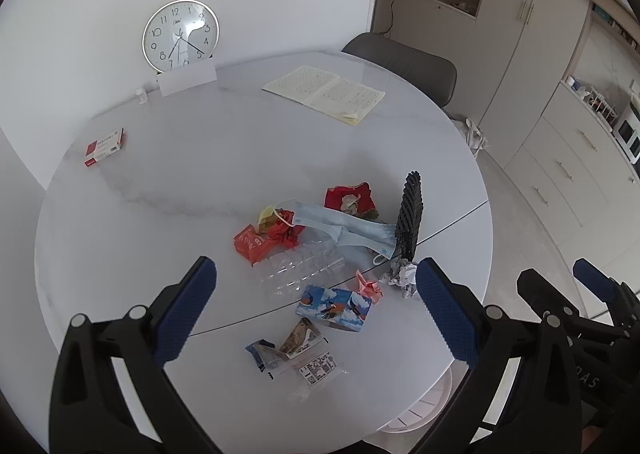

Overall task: Collect trash
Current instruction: 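Move the right gripper toward the black mesh scrubber on the table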

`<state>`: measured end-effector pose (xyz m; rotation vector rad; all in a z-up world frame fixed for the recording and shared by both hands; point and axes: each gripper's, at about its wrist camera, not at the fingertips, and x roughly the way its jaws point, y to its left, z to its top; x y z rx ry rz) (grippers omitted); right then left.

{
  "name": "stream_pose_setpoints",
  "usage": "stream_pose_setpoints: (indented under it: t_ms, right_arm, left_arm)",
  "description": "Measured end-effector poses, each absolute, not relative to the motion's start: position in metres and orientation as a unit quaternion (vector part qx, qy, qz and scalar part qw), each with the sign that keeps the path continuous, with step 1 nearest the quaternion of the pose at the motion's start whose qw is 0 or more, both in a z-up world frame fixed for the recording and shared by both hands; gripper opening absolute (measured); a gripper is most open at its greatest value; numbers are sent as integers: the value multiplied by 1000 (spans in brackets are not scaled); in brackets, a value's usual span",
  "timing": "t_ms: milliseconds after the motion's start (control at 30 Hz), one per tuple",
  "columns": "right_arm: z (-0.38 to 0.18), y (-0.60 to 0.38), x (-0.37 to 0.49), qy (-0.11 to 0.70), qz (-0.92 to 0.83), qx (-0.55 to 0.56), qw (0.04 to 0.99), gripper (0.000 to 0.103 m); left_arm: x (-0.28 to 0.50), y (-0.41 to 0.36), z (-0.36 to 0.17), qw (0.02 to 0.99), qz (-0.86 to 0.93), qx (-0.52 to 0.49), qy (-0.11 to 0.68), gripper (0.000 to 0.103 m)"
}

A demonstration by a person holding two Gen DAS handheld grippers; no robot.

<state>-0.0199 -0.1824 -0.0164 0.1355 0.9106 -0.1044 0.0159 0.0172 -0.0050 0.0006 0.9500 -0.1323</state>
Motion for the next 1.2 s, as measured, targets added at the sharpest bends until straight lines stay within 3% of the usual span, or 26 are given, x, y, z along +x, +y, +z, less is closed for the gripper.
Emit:
stream_pose_setpoints:
  t_ms: [1200]
  right_arm:
    - [-16, -170, -37, 433, -67, 68, 896, 101]
  left_arm:
    - [7, 32, -9, 882, -68, 6, 466, 96]
